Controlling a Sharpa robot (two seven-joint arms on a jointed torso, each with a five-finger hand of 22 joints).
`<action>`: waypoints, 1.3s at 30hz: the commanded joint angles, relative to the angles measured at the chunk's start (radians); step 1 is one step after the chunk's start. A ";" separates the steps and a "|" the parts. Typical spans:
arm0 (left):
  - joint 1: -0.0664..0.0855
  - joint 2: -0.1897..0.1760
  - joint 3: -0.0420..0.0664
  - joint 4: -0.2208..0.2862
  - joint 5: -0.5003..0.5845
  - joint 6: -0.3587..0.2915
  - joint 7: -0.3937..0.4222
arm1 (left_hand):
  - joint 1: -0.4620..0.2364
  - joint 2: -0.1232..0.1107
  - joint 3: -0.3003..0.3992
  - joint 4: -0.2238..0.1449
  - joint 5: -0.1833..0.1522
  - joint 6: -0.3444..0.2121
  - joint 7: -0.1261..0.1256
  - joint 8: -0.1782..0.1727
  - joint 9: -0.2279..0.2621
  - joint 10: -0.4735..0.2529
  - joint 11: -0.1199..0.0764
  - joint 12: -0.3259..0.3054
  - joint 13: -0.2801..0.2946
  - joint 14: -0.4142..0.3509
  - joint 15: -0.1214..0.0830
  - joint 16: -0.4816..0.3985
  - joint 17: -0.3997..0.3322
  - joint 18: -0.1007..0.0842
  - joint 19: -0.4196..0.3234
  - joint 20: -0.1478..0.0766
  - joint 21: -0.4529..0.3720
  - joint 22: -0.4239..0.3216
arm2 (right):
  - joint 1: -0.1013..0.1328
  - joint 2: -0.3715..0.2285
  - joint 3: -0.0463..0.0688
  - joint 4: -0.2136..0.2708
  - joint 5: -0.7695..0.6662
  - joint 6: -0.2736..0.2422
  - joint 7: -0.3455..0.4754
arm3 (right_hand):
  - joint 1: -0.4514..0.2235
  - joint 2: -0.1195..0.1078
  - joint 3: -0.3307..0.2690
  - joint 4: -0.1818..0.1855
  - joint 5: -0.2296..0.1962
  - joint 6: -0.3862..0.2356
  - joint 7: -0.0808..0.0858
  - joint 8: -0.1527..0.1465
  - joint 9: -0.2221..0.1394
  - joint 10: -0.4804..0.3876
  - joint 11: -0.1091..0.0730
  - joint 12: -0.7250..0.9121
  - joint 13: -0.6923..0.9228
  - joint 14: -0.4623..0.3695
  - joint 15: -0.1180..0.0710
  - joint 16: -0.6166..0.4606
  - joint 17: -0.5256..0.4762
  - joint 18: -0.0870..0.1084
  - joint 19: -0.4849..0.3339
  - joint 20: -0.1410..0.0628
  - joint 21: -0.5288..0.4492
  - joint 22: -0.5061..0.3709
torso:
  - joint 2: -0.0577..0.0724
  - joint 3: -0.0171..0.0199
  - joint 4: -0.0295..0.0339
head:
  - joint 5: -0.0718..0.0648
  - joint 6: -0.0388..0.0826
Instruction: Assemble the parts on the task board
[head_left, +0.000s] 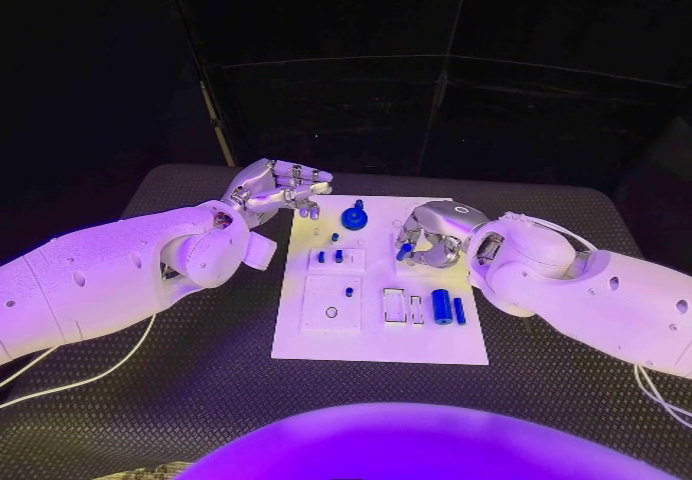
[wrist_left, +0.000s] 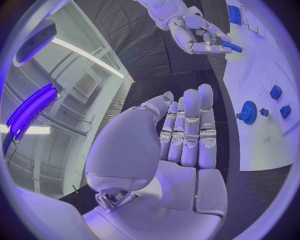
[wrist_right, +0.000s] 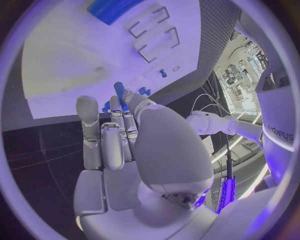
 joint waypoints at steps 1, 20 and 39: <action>0.001 0.004 0.001 -0.002 0.004 0.005 0.009 | -0.005 0.004 -0.005 0.000 -0.004 -0.003 0.004 -0.005 -0.001 -0.008 0.001 0.004 0.001 -0.007 0.002 -0.003 -0.002 0.012 -0.002 0.003 -0.006 -0.002 | 0.002 0.001 0.001 0.038 0.056 -0.073 0.040 | -0.001 0.005 0.010 -0.002 0.006 0.006 0.002 0.001 0.001 0.005 0.001 -0.007 0.001 0.056 -0.005 0.003 0.006 -0.012 0.005 0.002 0.004 -0.001 | 0.000 -0.0002 0.0011 | 0.000 0.000; 0.000 0.016 0.001 -0.007 0.004 0.006 0.010 | -0.005 0.004 -0.005 0.000 -0.004 -0.003 0.004 -0.005 -0.001 -0.008 0.001 0.004 0.001 -0.007 0.002 -0.003 -0.002 0.012 -0.002 0.003 -0.006 -0.002 | -0.001 0.146 -0.079 0.043 0.018 -0.026 0.105 | -0.010 -0.005 0.025 -0.016 0.012 0.006 0.004 -0.003 -0.001 0.008 0.003 -0.018 0.002 0.055 -0.004 0.002 0.003 -0.011 0.000 0.003 0.002 -0.007 | 0.001 -0.0035 0.0028 | 0.008 0.000; 0.000 0.022 0.001 -0.009 0.004 0.008 0.010 | -0.005 0.004 -0.005 0.000 -0.004 -0.003 0.004 -0.005 -0.001 -0.008 0.001 0.004 0.001 -0.007 0.002 -0.003 -0.002 0.012 -0.002 0.003 -0.006 -0.002 | -0.009 0.204 -0.120 -0.017 -0.057 0.035 0.095 | -0.017 -0.009 0.027 -0.018 0.012 0.006 0.005 -0.004 -0.001 0.009 0.004 -0.021 0.002 0.055 -0.003 0.003 0.004 -0.011 -0.002 0.004 0.002 -0.008 | 0.001 -0.0009 0.0016 | 0.016 0.000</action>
